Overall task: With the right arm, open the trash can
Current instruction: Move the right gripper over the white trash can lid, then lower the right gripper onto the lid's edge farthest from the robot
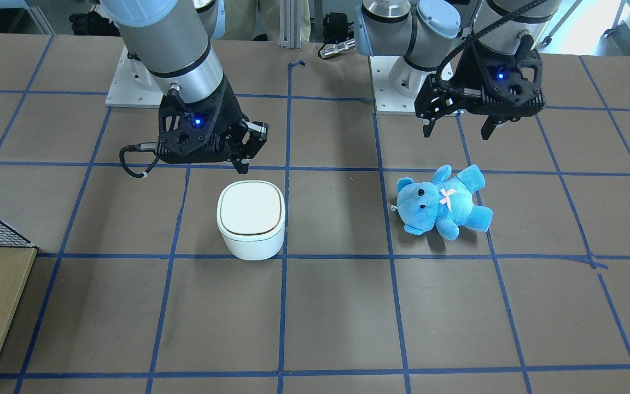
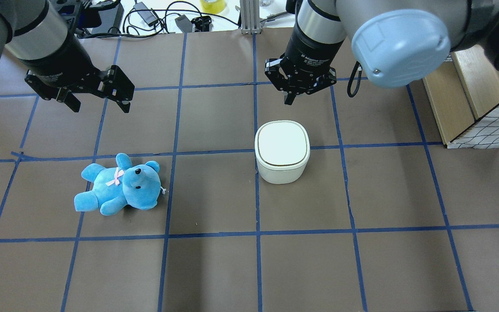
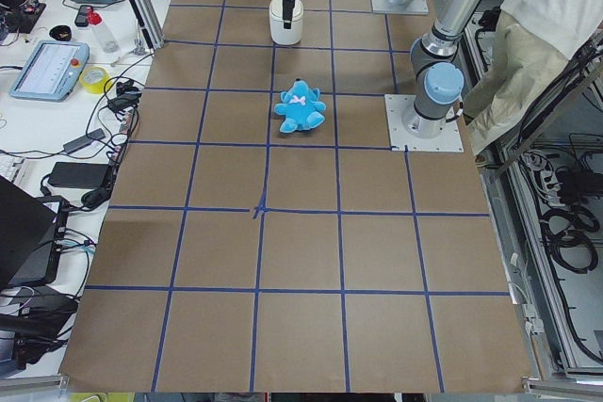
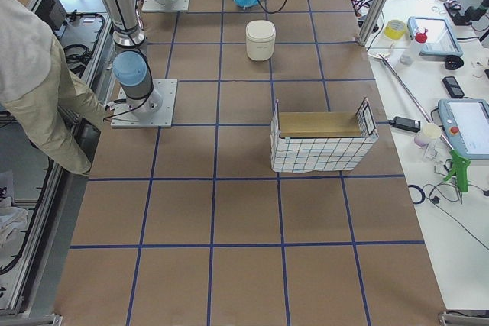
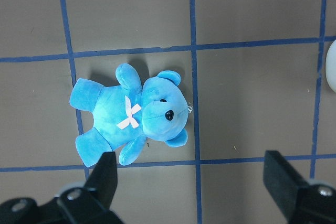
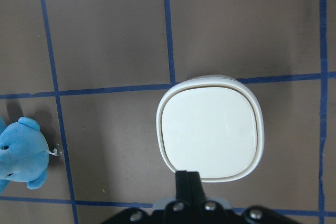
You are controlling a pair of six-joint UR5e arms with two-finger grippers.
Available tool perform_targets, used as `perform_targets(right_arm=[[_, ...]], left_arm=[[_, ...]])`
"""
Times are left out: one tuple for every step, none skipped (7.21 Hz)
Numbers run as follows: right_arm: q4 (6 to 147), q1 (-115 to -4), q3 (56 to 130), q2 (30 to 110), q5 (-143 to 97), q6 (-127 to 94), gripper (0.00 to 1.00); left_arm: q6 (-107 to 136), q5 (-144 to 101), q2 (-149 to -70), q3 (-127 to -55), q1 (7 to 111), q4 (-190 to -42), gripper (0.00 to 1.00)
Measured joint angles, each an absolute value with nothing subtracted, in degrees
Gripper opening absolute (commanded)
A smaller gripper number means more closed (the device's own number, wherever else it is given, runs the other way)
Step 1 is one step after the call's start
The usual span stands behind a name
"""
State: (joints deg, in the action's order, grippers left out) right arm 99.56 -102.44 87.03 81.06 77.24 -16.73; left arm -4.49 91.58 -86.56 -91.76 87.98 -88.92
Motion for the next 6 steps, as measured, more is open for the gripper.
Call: perform_targets(right_arm=[[102.43,-102.49,88.66,80.15,76.06,-16.46,0.0],[104.93,-102.43,90.79,79.6,75.63,-16.21,0.0],[106.23,-102.27,92.77,79.26,76.39,-16.12,0.0],[107.07,-102.09,94.28,78.67,78.61,-16.1,0.0],[107.54,-101.95,95.15,77.94,80.9,-16.07,0.0],[107.87,-101.87,95.53,77.32,82.0,-16.0,0.0]], left_arm=[[-4.48,91.58,-86.57,-91.76,87.98,-88.94,1.0],[-4.48,91.58,-86.57,-91.76,87.98,-88.94,1.0],[-4.5,91.58,-86.57,-91.76,87.98,-88.94,1.0],[-4.52,91.58,-86.57,-91.76,87.98,-88.94,1.0],[-4.5,91.58,-86.57,-91.76,87.98,-88.94,1.0],[-4.51,91.58,-86.57,-91.76,87.98,-88.94,1.0]])
